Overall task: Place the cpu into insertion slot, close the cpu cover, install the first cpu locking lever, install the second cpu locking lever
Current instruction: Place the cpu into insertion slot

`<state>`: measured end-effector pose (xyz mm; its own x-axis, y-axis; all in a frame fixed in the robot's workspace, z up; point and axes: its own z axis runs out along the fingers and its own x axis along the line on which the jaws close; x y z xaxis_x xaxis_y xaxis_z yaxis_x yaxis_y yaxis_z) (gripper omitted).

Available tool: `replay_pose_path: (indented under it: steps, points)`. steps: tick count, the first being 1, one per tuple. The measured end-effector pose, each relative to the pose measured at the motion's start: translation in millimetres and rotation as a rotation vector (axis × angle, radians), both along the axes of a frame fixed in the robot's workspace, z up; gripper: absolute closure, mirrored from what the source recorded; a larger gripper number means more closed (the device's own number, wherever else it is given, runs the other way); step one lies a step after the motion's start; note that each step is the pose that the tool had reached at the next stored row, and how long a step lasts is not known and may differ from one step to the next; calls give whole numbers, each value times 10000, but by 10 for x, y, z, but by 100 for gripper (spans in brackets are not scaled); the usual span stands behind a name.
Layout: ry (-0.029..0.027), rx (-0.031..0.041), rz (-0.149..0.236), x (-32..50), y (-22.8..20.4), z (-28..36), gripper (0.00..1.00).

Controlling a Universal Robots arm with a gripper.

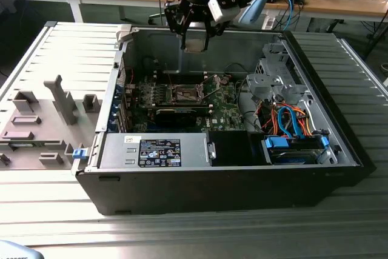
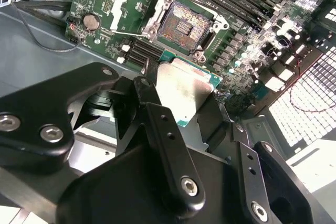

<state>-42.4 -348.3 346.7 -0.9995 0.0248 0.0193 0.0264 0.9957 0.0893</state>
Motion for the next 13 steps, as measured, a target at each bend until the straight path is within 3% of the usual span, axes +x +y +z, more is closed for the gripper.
replay_pose_path:
  steps: [13]
  points:
    - [0,0,0,0,0,-69,45]
